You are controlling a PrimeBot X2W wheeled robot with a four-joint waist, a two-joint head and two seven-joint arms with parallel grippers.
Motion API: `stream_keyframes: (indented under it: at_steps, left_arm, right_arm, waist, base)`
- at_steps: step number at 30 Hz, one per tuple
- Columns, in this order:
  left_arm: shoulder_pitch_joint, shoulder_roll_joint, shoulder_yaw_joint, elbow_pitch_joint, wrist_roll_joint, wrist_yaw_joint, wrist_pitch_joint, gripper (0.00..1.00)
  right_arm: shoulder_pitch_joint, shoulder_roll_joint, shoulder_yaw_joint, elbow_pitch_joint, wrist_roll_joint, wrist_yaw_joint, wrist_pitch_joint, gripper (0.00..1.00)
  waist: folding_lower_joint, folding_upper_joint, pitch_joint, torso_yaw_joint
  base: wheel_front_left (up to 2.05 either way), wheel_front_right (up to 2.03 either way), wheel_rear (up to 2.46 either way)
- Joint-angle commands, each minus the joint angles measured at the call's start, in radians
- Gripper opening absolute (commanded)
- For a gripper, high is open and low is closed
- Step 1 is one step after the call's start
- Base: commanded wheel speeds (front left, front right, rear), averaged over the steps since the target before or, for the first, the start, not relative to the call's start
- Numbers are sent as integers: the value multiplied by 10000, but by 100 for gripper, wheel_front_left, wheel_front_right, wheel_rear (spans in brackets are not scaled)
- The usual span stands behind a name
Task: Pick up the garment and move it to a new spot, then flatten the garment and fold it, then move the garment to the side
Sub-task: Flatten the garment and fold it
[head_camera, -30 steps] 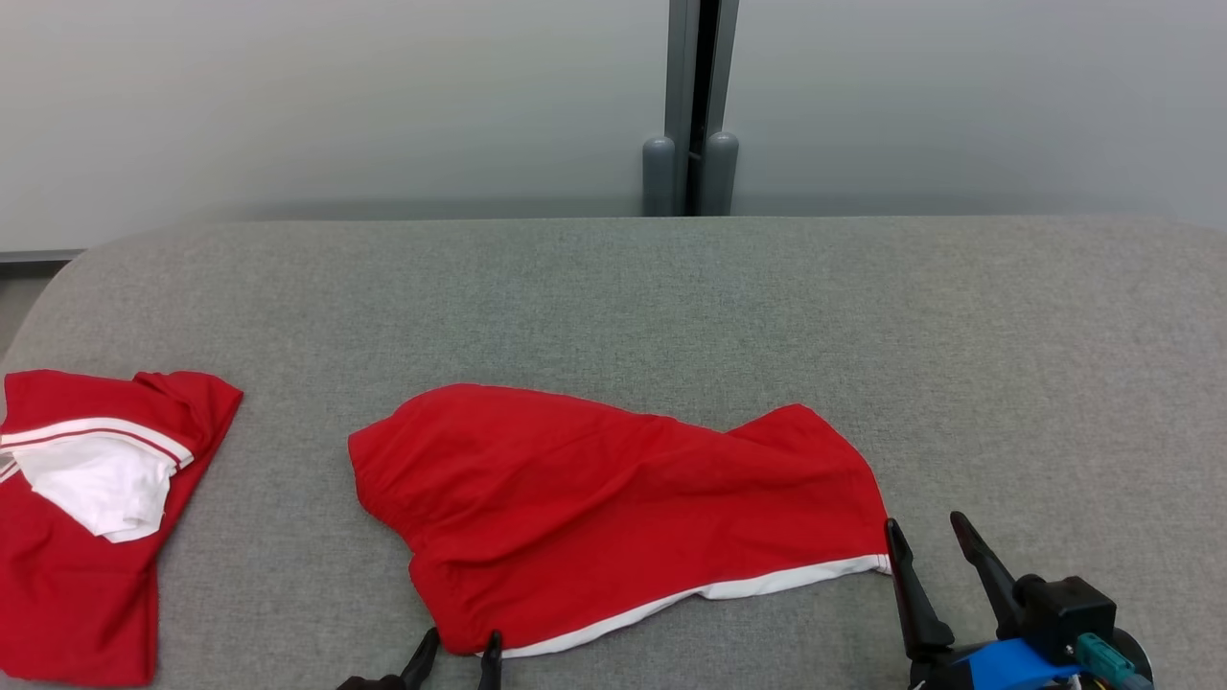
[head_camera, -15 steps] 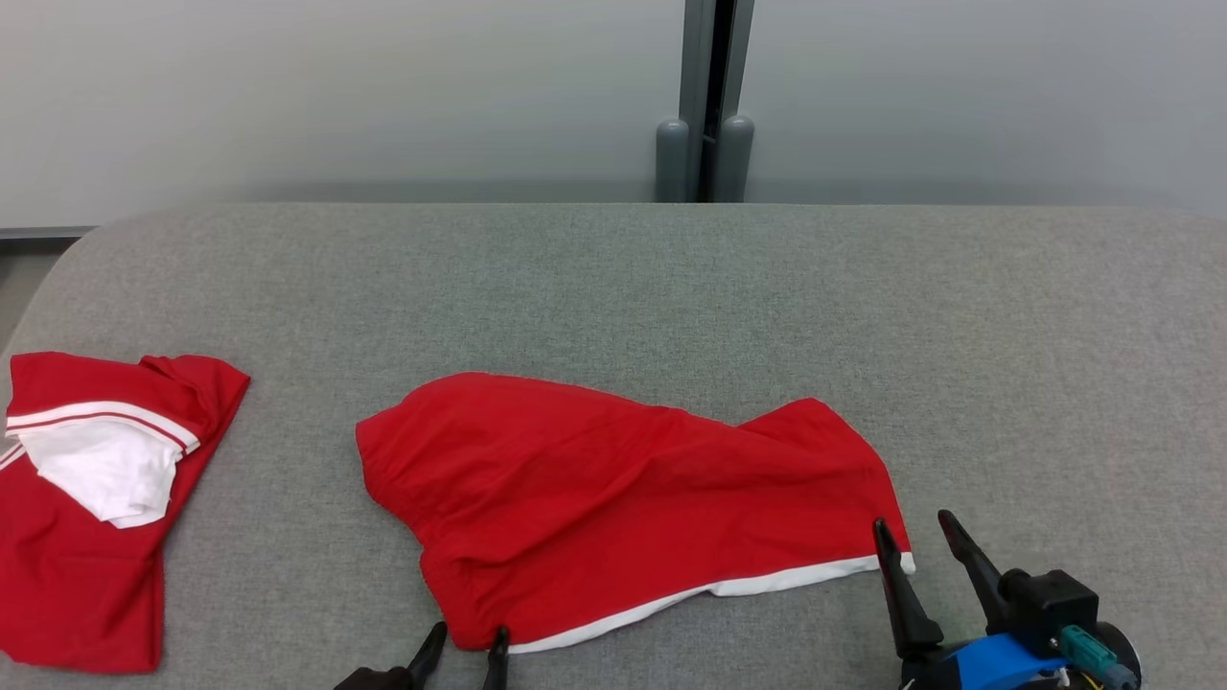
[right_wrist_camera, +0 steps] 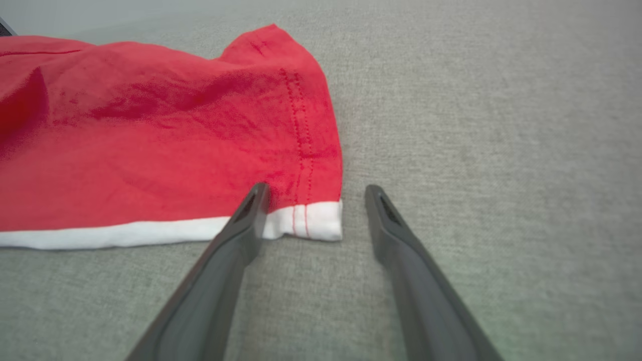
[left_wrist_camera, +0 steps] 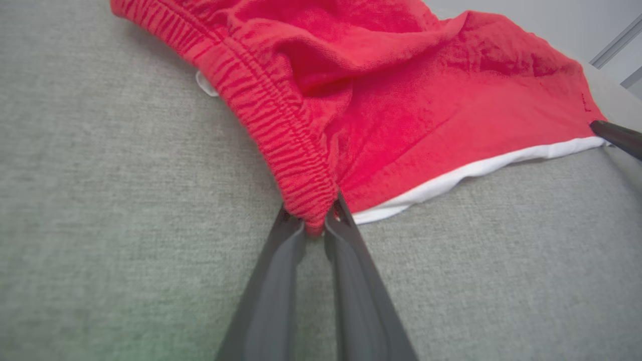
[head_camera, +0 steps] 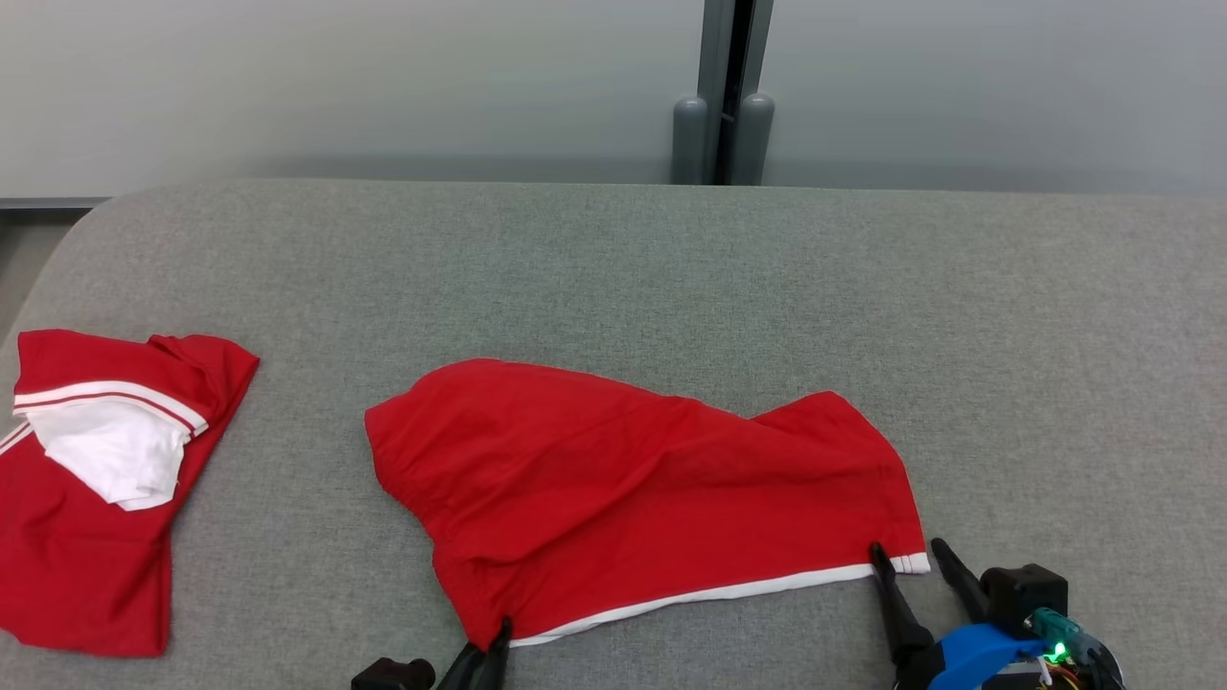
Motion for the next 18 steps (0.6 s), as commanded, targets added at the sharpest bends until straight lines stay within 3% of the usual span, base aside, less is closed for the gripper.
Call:
stream_keyframes:
  at_steps: [1,2,3,4,11,18]
  left_arm:
    - [-139,77,-110,-2,-82,-15,28,0]
    - [-152,100,-129,-33,-117,-15,28,0]
    - [-172,118,-149,-75,-125,-15,28,0]
    - [-194,138,-164,-116,-144,-15,26,0]
    - [-252,258,-253,-584,-24,-15,16,0]
    - [-777,669,16,-2122,270,-15,5,0]
  right_arm:
    - [-217,-17,218,530,149,1,6,100]
    - [-260,-10,291,848,207,2,69,72]
    - [-300,-7,352,1135,253,2,120,14]
    - [-341,18,412,1357,333,2,145,0]
    - [-463,46,744,1522,1018,4,89,0]
    - [-501,-29,1165,-1473,3550,2,-24,0]
  waist:
    - [-1,-1,52,72]
    - [-1,-1,68,98]
    - [-1,-1,90,129]
    - [-1,-1,108,160]
    - [-1,-1,20,243]
    - [-1,-1,-459,209]
  base:
    - [0,0,0]
    - [0,0,0]
    - [0,0,0]
    - [0,0,0]
    - [0,0,0]
    - [0,0,0]
